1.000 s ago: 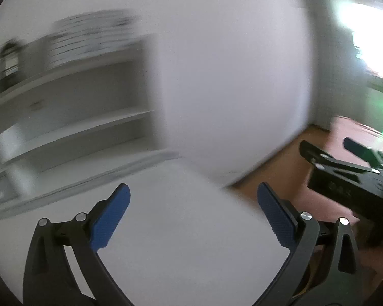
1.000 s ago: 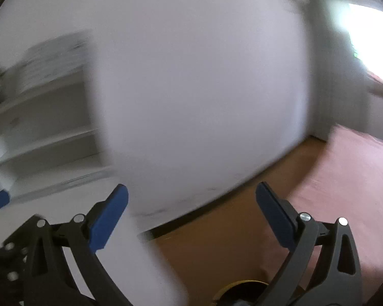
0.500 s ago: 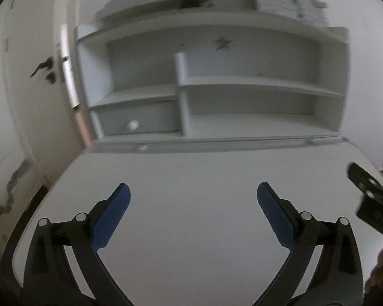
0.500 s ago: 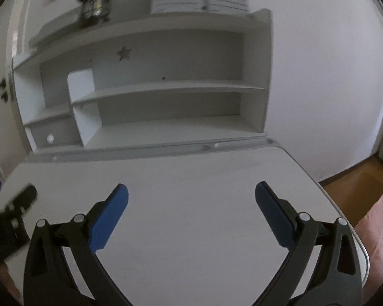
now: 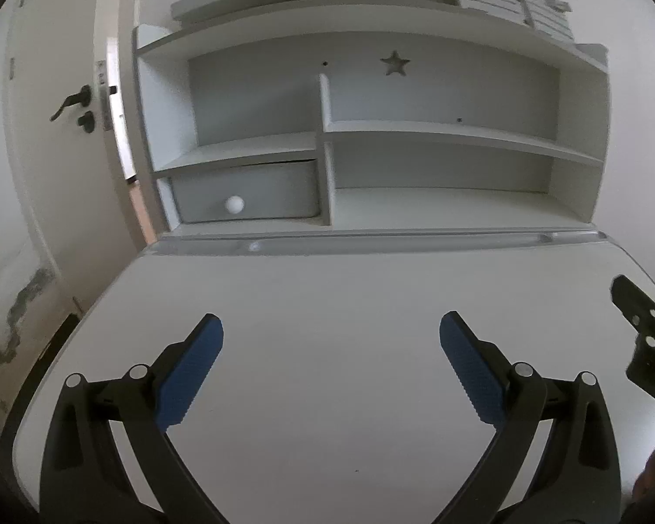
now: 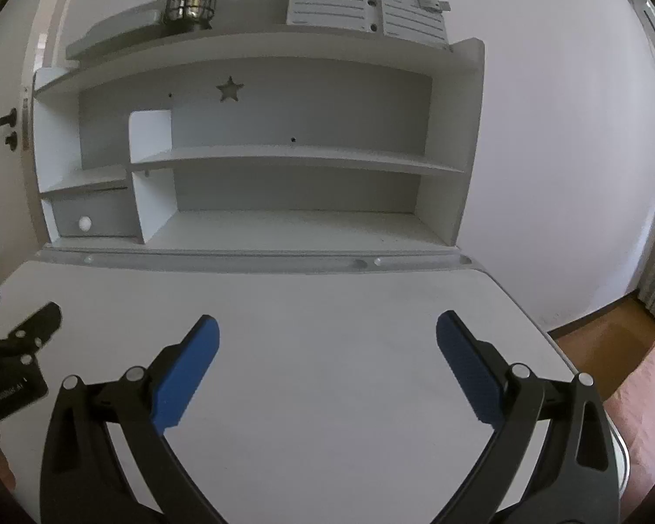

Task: Collect trash

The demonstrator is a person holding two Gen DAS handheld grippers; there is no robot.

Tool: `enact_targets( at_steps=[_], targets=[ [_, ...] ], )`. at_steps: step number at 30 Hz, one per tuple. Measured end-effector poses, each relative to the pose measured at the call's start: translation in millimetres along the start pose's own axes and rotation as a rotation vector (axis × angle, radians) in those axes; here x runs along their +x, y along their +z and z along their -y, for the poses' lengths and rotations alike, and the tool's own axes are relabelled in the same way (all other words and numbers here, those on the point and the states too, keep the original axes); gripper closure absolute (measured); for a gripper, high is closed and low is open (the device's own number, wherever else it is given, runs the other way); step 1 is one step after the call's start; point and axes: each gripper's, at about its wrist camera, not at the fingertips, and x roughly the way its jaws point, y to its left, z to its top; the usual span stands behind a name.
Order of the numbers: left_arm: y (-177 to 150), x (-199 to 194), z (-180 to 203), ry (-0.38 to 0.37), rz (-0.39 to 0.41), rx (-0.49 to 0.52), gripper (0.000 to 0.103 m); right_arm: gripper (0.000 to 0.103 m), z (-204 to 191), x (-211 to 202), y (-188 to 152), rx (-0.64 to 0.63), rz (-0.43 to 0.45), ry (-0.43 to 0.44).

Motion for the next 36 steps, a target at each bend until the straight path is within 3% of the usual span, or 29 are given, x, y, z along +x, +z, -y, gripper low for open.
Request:
enact_targets(
  at_steps=[4, 9, 14, 36],
  targets=[
    [-0.7, -1.4, -0.8, 0.008, 0.01, -0.007, 0.006, 0.007, -1.8, -2.2, 1.1, 0.009, 0.021, -0.034],
    [-0.3, 14.7, 1.9, 0.03, -0.076, 0.004, 0.006, 0.007, -7.2, -1.4, 1.6, -0.018, 0.019, -0.029],
    [-2.7, 13.9, -4.2, 0.035, -0.075, -0.036, 0.007, 0.007, -0.6, -3.4, 1.3, 0.013, 0.03, -0.021],
    [-5.2, 6.2, 1.6, 0.07, -0.042, -0.011, 0.006, 0.007, 6.8, 1.0, 1.3, 0.046, 0.009, -0.002]
  ],
)
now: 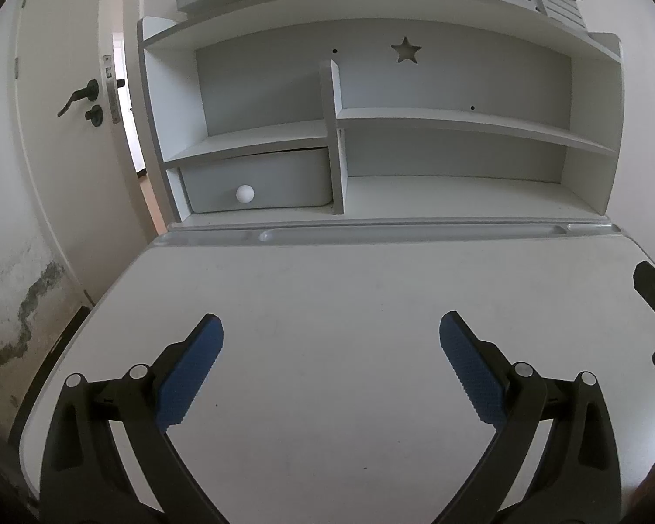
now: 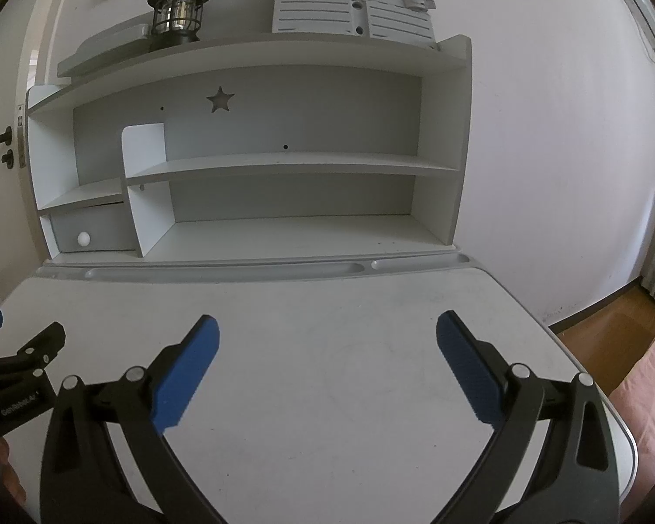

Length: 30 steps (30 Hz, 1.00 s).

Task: Collect trash

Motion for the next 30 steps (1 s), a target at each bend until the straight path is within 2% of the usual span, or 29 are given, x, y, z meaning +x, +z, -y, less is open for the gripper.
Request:
enact_targets(
  at_steps=[14, 16, 20, 22, 26, 30],
  targets=[
    [-0.6, -3.0, -0.1, 0.002, 0.012, 0.002, 0.006, 0.007, 0.2, 0.9, 0.0, 0.0, -0.001, 0.002],
    [-0.1, -1.7, -1.6, -0.024, 0.004, -0.004, 0.006, 0.007, -0.1, 1.1, -0.3, 0.002, -0.004, 0.003],
    [0.3, 4.8, -12.2, -0.002, -0.034, -0.065, 0.006, 0.007, 0.5, 2.5, -0.8, 0.005, -0.012, 0.01],
    [0.0, 8.1, -14.2, -0.026, -0.051, -0.07, 0.006, 0.007, 0.9, 3.4, -0.6, 0.008, -0.016, 0.011],
    [-1.0, 12.1, -13.9, 0.006, -0.079, -0.065, 0.006, 0.007, 0.9, 4.0, -0.6, 0.009, -0.02, 0.013],
    [-4.3, 13.9, -13.2, -0.091, -0.106, -0.068, 0.006, 0.007, 0.8, 6.6, -0.4, 0.009, -0.03, 0.017]
  ],
)
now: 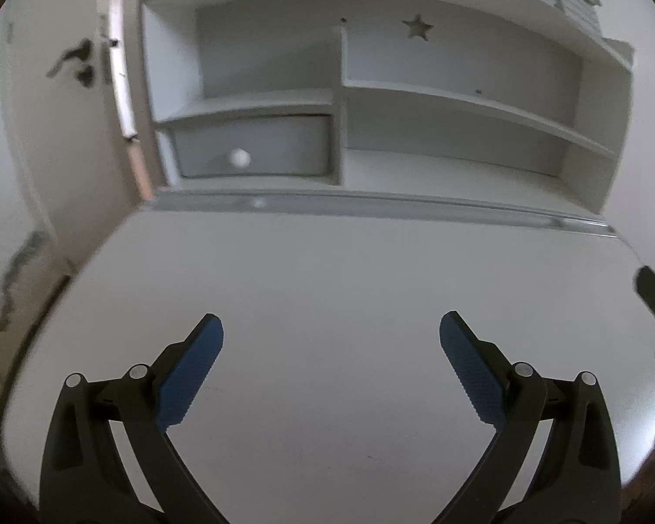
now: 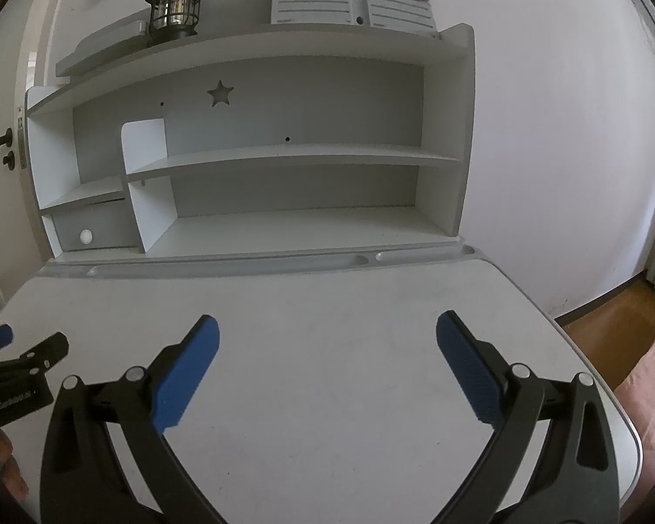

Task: Collect trash

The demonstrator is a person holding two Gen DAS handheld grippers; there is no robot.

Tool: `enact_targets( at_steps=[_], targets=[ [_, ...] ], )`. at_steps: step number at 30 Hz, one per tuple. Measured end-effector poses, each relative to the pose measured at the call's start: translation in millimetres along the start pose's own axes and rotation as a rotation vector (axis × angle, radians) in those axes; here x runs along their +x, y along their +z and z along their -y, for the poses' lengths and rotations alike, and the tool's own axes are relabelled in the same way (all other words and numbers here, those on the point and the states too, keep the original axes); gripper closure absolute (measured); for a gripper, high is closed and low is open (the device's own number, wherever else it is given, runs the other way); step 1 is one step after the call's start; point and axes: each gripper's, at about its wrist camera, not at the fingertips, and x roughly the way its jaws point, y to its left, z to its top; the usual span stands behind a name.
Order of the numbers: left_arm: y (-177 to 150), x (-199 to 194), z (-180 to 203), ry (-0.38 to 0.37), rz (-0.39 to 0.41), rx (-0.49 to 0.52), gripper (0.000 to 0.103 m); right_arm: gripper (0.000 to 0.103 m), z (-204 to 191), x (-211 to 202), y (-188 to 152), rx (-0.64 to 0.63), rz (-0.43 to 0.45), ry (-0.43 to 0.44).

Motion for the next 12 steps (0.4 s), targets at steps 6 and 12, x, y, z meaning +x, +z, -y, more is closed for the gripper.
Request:
enact_targets(
  at_steps=[6, 12],
  targets=[
    [-1.7, 11.7, 3.3, -0.011, -0.067, 0.019, 0.007, 0.007, 0.3, 7.6, 0.3, 0.009, -0.04, 0.001],
    [-6.6, 31.0, 9.2, 0.002, -0.187, 0.062, 0.007, 0.007, 2.0, 32.9, -0.7, 0.024, -0.175, 0.014]
  ],
)
